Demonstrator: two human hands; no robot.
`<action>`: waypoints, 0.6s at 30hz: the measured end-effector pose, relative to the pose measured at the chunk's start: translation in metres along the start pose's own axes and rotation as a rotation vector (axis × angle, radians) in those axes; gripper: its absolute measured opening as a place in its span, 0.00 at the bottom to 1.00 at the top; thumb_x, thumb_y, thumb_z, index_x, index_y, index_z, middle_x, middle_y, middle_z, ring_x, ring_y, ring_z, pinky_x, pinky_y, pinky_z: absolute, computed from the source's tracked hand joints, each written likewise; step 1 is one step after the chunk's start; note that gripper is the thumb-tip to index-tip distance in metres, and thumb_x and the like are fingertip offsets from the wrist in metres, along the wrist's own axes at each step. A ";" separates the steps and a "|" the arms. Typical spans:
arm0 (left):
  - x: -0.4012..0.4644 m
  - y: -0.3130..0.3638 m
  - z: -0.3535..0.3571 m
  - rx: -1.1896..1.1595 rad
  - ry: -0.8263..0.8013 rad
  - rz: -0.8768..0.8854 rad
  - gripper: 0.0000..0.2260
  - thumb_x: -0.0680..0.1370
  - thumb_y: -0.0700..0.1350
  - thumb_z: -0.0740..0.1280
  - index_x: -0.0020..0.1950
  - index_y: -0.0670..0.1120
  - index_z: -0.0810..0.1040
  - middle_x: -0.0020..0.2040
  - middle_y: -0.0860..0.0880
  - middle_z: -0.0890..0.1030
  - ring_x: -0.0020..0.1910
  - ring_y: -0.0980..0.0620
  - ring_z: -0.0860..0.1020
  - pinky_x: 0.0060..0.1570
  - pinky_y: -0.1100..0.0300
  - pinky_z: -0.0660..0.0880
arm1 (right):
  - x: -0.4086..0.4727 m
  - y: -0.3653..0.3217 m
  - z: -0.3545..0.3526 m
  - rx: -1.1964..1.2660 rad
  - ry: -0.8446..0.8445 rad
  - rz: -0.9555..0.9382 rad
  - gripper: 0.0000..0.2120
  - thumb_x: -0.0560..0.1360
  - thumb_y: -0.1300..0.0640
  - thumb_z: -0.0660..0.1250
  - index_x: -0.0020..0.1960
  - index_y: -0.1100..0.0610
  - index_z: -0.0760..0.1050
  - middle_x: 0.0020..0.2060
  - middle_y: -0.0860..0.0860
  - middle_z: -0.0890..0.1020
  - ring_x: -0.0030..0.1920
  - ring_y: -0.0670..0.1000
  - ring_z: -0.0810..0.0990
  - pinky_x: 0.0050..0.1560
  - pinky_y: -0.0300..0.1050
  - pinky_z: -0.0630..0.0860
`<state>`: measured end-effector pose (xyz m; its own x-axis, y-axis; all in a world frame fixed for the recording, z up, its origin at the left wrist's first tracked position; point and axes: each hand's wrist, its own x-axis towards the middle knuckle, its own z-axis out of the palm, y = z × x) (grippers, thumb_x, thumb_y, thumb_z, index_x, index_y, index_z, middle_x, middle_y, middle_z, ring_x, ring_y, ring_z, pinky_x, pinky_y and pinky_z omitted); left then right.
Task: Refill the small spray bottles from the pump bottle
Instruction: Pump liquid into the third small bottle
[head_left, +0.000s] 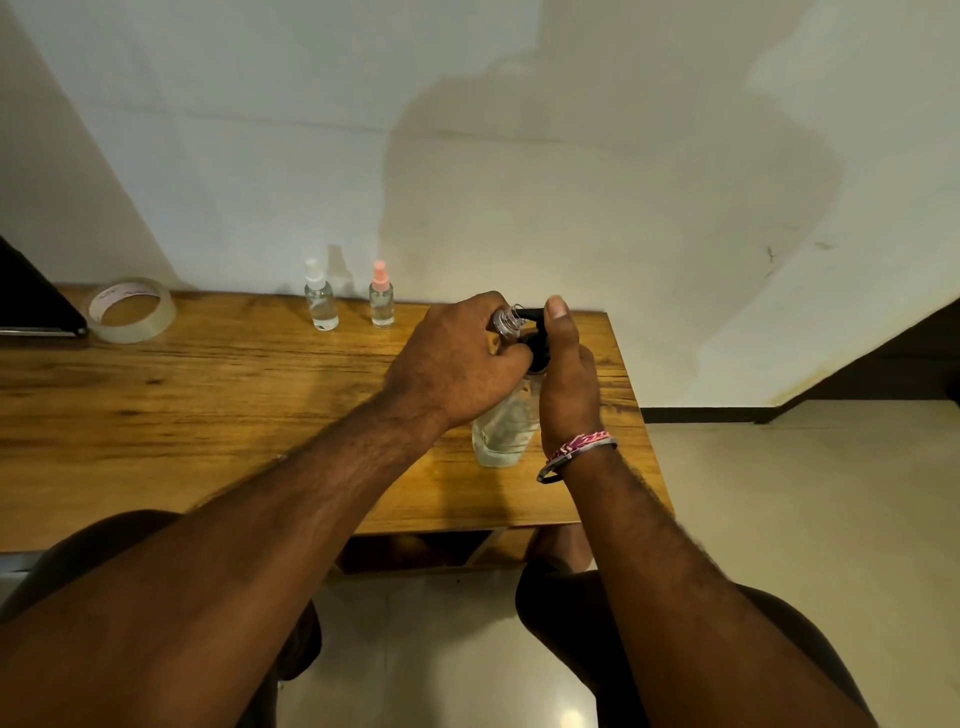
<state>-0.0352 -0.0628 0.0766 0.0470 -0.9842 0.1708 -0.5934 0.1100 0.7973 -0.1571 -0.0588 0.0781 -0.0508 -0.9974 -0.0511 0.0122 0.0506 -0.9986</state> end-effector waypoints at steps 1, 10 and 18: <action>0.000 0.000 0.000 0.003 -0.001 0.000 0.05 0.75 0.50 0.72 0.50 0.53 0.80 0.39 0.55 0.83 0.37 0.54 0.80 0.37 0.52 0.81 | 0.001 0.000 0.001 0.007 0.007 0.001 0.21 0.75 0.36 0.59 0.39 0.44 0.86 0.40 0.47 0.88 0.46 0.44 0.86 0.49 0.41 0.77; 0.000 -0.004 0.003 0.040 -0.003 0.010 0.06 0.74 0.52 0.72 0.50 0.54 0.81 0.39 0.55 0.82 0.36 0.55 0.79 0.34 0.57 0.77 | 0.006 0.005 0.000 0.007 0.058 -0.018 0.20 0.77 0.41 0.62 0.33 0.45 0.86 0.34 0.48 0.86 0.40 0.45 0.84 0.44 0.41 0.77; 0.000 -0.005 0.003 0.037 -0.010 0.006 0.05 0.74 0.51 0.72 0.49 0.55 0.80 0.39 0.55 0.82 0.37 0.55 0.80 0.35 0.54 0.79 | 0.006 0.005 0.000 0.012 0.067 -0.049 0.24 0.84 0.50 0.61 0.32 0.45 0.85 0.33 0.45 0.86 0.39 0.41 0.84 0.39 0.33 0.77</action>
<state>-0.0346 -0.0639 0.0714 0.0354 -0.9849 0.1694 -0.6231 0.1107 0.7742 -0.1576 -0.0646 0.0732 -0.1183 -0.9930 -0.0035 0.0198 0.0012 -0.9998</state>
